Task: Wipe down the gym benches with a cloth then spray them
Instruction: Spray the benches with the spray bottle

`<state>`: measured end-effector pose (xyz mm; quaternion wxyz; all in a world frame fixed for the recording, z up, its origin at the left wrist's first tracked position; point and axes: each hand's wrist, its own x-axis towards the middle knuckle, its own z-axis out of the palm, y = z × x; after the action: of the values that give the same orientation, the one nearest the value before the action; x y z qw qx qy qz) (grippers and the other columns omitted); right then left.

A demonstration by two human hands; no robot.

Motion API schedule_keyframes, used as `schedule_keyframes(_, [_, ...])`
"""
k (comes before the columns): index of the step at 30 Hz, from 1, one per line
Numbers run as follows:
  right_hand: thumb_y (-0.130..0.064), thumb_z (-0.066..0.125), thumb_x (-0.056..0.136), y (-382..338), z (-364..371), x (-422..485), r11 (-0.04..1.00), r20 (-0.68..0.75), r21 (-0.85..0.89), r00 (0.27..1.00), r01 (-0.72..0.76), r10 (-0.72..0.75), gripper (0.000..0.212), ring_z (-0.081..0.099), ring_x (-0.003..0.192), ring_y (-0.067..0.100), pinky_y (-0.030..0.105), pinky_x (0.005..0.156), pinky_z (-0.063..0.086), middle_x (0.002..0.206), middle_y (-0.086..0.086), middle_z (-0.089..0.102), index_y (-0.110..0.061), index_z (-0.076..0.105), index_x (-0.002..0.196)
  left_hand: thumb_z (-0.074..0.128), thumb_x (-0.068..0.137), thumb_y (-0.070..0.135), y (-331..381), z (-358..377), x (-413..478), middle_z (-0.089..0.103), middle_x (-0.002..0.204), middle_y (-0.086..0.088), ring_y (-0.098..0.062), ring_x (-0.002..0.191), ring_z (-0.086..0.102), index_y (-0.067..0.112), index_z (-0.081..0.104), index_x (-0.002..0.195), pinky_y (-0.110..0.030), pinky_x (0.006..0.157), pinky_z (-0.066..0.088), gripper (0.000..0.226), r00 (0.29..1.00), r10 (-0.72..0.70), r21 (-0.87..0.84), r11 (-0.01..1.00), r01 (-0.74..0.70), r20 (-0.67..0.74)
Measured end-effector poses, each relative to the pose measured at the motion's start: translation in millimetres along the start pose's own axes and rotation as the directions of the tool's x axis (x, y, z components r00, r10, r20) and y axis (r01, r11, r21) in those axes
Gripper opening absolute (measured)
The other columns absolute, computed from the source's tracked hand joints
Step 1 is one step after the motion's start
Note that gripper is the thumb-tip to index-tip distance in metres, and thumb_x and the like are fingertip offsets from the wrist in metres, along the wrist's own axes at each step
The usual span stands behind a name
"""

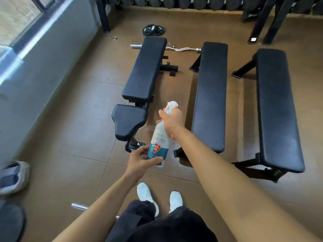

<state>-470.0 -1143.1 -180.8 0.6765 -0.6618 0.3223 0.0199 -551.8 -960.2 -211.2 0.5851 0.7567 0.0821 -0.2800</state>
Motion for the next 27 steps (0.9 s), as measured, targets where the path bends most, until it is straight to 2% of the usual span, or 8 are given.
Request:
schedule_keyframes(4, [-0.024,0.067,0.099,1.8,15.7,0.3,0.999,0.074,0.028,0.997,-0.02,0.018,0.03,0.07,0.063,0.013,0.016,0.047,0.051,0.097,0.005,0.067,-0.007,0.056,0.121,0.094,0.068,0.02,-0.3,-14.6,-1.7,0.076,0.104,-0.003,-0.02,0.092,0.076,0.014,0.07,0.115,-0.027,0.073,0.062,0.053,1.0,-0.005,-0.013,1.0,0.005,0.028])
schedule_keyframes(10, [-0.024,0.069,0.097,-5.3,77.6,18.0,0.999,0.22,-0.052,0.975,0.0,0.011,0.04,0.075,0.091,0.019,0.032,0.074,0.061,0.119,0.012,0.069,-0.008,0.053,0.13,0.095,0.066,0.031,-9.4,-72.7,16.2,0.074,0.113,-0.006,-0.024,0.099,0.074,0.014,0.069,0.123,-0.03,0.075,0.062,0.065,0.999,-0.038,-0.119,0.992,0.037,-0.004])
schedule_keyframes(12, [-0.019,0.069,0.097,-9.5,113.1,24.2,1.0,0.209,-0.027,0.978,0.006,0.0,0.034,0.076,0.084,0.019,0.034,0.073,0.063,0.116,0.011,0.069,-0.007,0.054,0.125,0.096,0.062,0.035,-9.0,-102.1,27.9,0.075,0.109,-0.004,-0.023,0.098,0.074,0.016,0.069,0.122,-0.031,0.075,0.062,0.068,0.999,-0.036,-0.149,0.988,0.036,0.002])
schedule_keyframes(15, [-0.016,0.064,0.099,-17.4,176.9,35.6,0.997,0.141,-0.076,0.99,0.014,-0.004,0.015,0.072,0.062,0.013,0.033,0.061,0.061,0.09,0.008,0.069,-0.011,0.056,0.11,0.092,0.054,0.049,-9.2,-153.3,51.0,0.074,0.106,-0.002,-0.022,0.095,0.074,0.018,0.07,0.12,-0.034,0.079,0.064,0.076,0.999,-0.032,-0.168,0.985,0.031,-0.005])
schedule_keyframes(17, [-0.014,0.063,0.097,-22.3,219.4,47.0,0.996,0.102,-0.087,0.995,0.0,0.009,0.01,0.071,0.059,0.017,0.037,0.063,0.057,0.08,0.008,0.068,-0.011,0.057,0.103,0.094,0.056,0.049,-9.5,-191.6,70.3,0.074,0.106,-0.001,-0.021,0.095,0.074,0.019,0.07,0.12,-0.034,0.079,0.064,0.074,0.999,-0.035,-0.176,0.984,0.035,0.003])
schedule_keyframes(20, [-0.016,0.063,0.098,-35.6,275.8,61.0,0.994,0.039,-0.101,0.999,-0.029,0.033,0.018,0.072,0.059,0.014,0.03,0.057,0.057,0.085,0.009,0.07,-0.006,0.057,0.112,0.093,0.072,0.028,-4.6,-250.0,100.7,0.073,0.105,0.002,-0.015,0.094,0.074,0.018,0.069,0.122,-0.028,0.075,0.062,0.055,0.998,-0.04,-0.184,0.982,0.047,0.039])
schedule_keyframes(23, [-0.019,0.063,0.099,-62.9,325.0,76.5,0.992,0.005,-0.123,1.0,0.007,-0.006,0.017,0.074,0.061,0.011,0.024,0.053,0.057,0.092,0.005,0.071,-0.014,0.056,0.114,0.089,0.077,0.028,11.7,-302.9,136.6,0.071,0.109,0.005,-0.013,0.094,0.072,0.019,0.066,0.123,-0.024,0.074,0.061,0.052,0.998,-0.015,-0.186,0.982,0.027,0.064])
schedule_keyframes(27, [-0.024,0.066,0.098,-106.8,380.9,113.3,0.99,-0.039,-0.128,0.997,0.054,-0.059,0.013,0.077,0.073,0.019,0.034,0.065,0.064,0.102,0.009,0.072,-0.02,0.056,0.104,0.088,0.078,0.029,45.2,-357.7,186.4,0.07,0.11,0.002,-0.008,0.088,0.073,0.018,0.067,0.123,-0.025,0.073,0.062,0.051,0.994,0.036,-0.192,0.981,-0.015,0.106])
